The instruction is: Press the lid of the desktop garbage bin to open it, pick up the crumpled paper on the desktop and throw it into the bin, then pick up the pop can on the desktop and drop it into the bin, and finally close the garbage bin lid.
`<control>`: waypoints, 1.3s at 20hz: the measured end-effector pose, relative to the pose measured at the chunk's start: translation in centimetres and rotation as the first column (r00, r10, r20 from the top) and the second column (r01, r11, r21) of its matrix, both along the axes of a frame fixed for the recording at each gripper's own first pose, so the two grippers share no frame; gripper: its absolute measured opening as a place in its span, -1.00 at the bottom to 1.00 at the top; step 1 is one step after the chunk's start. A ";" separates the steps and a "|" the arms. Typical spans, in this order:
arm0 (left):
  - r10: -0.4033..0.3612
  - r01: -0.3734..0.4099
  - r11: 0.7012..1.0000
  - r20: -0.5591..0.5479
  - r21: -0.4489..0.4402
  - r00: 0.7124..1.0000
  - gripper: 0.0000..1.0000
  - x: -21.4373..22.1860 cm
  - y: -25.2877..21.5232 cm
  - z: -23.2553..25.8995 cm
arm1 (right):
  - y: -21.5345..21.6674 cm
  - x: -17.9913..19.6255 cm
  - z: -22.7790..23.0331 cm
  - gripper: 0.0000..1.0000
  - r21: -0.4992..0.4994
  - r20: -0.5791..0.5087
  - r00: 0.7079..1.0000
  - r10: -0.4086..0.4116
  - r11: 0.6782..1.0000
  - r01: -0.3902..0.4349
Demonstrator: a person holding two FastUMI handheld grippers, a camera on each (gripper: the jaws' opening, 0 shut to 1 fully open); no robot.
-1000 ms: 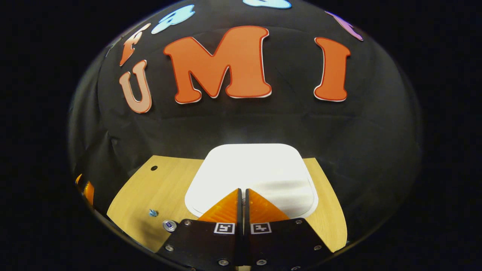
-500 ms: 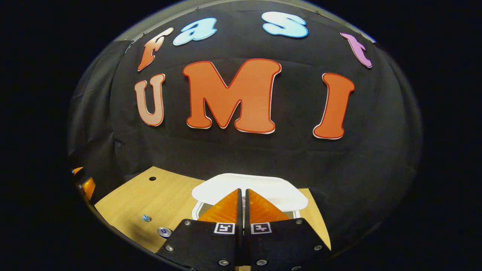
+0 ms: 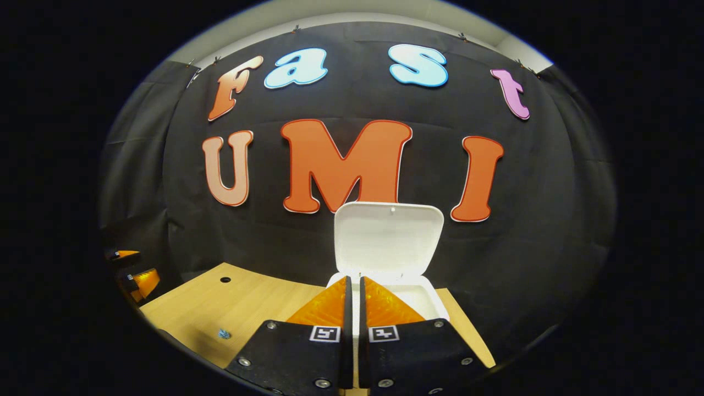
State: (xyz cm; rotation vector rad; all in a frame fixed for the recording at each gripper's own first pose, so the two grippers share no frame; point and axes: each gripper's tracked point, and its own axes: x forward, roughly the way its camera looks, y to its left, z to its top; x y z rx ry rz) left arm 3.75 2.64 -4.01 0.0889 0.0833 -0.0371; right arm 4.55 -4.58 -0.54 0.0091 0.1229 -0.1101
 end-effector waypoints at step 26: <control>-0.261 0.266 0.962 -0.483 -0.059 0.836 1.00 6.8 -3.5 -22.7 | 12.2 -5.0 -15.9 0.87 -0.028 -0.272 0.961 0.044 0.998 -0.053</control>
